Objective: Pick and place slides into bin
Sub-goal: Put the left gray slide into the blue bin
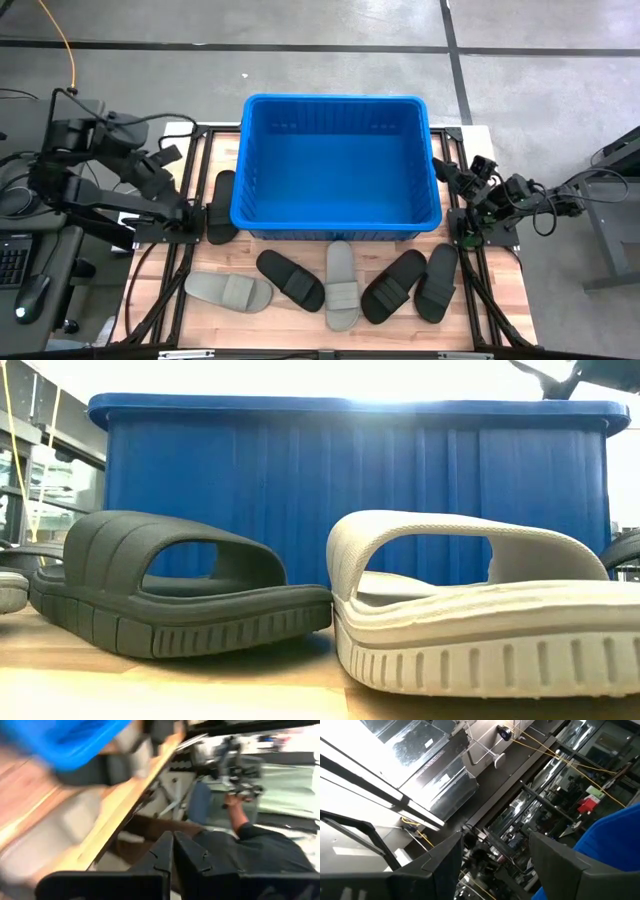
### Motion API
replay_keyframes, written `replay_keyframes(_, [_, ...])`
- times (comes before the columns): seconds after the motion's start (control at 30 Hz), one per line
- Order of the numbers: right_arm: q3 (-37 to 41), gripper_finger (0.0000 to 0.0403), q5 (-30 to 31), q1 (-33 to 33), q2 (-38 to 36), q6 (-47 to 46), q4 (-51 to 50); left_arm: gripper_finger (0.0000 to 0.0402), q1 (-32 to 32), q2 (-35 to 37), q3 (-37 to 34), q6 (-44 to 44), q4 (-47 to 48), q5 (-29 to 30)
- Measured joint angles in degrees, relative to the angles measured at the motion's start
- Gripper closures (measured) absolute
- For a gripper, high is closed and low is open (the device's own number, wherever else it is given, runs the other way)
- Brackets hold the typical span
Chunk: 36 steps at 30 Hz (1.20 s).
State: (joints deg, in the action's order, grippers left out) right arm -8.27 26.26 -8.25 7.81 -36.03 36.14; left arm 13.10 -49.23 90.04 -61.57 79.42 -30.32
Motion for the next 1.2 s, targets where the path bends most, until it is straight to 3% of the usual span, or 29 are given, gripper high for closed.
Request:
replay_keyframes(0.2, [0.0, 0.0186, -0.2, 0.0, 0.0, 0.0, -0.4, 0.0399, -2.4, -3.5, 0.0, 0.0, -5.7, -3.5])
replay_keyframes(0.4, [0.0, 0.0187, -0.3, 0.0, 0.0, 0.0, -0.9, 0.0399, -16.0, -10.8, 0.0, -0.8, -8.6, -0.9])
replay_keyframes(0.6, [0.0, 0.0189, -0.4, 0.0, 0.0, -0.2, -0.9, 0.0399, -29.9, -16.8, 0.0, -3.1, -13.1, 8.9])
replay_keyframes(0.97, [0.0, 0.019, -2.7, 0.0, 0.0, -2.3, -4.2, 0.0393, -50.2, -18.2, 0.0, -24.8, -11.1, 35.5])
replay_keyframes(1.1, [0.0, 0.019, -4.5, 0.0, 0.0, -4.2, -5.8, 0.0352, -56.0, -19.2, 0.0, -33.0, -7.4, 44.2])
replay_keyframes(1.2, [0.0, 0.019, -5.9, 0.0, 0.0, -5.5, -6.7, 0.0303, -59.6, -21.4, 0.0, -42.1, 0.2, 46.8])
